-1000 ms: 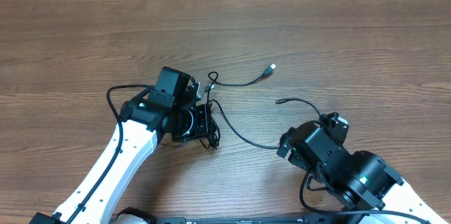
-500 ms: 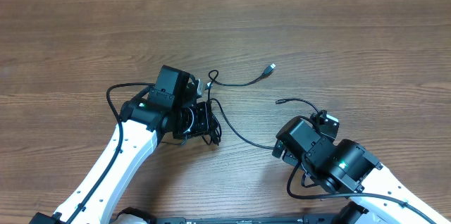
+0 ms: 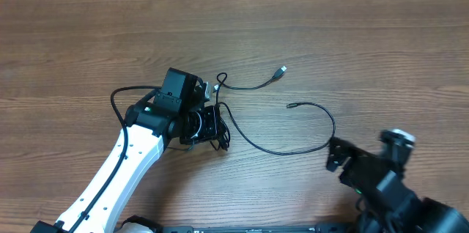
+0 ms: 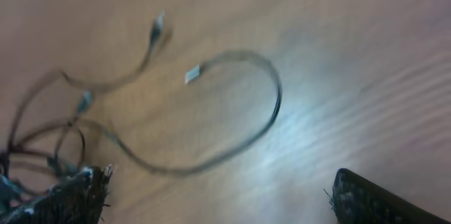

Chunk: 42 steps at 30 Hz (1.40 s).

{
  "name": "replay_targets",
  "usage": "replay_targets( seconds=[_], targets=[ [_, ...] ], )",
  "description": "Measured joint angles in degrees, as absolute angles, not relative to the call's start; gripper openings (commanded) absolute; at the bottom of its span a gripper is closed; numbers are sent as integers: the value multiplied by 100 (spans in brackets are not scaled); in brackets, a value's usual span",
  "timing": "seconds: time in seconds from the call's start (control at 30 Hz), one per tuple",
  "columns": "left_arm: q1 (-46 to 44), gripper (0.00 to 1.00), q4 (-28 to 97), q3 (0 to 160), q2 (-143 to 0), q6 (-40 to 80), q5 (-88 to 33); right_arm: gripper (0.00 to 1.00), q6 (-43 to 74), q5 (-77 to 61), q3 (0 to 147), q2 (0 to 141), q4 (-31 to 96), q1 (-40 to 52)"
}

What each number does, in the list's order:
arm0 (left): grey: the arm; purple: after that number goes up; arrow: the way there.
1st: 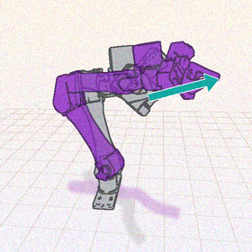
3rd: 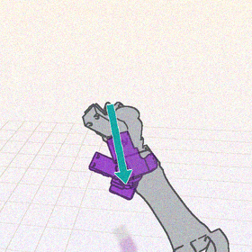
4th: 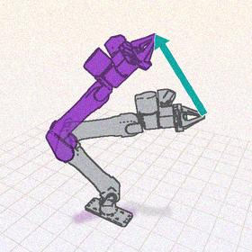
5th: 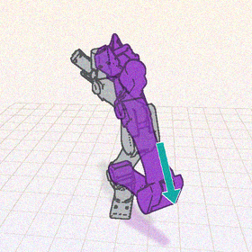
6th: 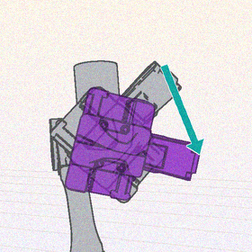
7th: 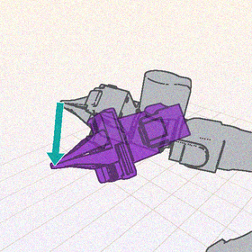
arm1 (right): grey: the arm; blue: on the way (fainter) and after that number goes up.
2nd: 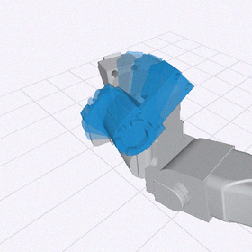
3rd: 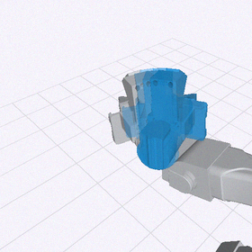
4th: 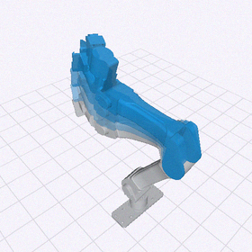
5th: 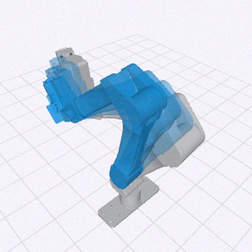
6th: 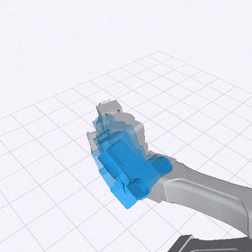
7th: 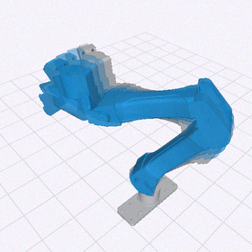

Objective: Untangle cables

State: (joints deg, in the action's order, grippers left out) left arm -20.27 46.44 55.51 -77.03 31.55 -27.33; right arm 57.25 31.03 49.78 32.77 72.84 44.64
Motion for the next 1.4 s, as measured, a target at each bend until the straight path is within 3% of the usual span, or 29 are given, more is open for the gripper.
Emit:
replay_targets(
  seconds=[0.33,0.8,1.1,1.4],
  targets=[
    [-2027,4,4672,5551,-7703,3186,-2733,100,5579,4797,4980,3050,7113,4464],
    [-2027,4,4488,5551,-7703,3428,-2714,100,5566,3339,4980,3050,7116,4464],
    [-2097,4,4534,5551,-7703,3640,-2794,100,5566,3133,4980,3050,7116,4466],
    [-2585,4,4077,5551,-7703,4987,-3232,100,5566,3129,4980,3050,7116,4464]
  ],
)
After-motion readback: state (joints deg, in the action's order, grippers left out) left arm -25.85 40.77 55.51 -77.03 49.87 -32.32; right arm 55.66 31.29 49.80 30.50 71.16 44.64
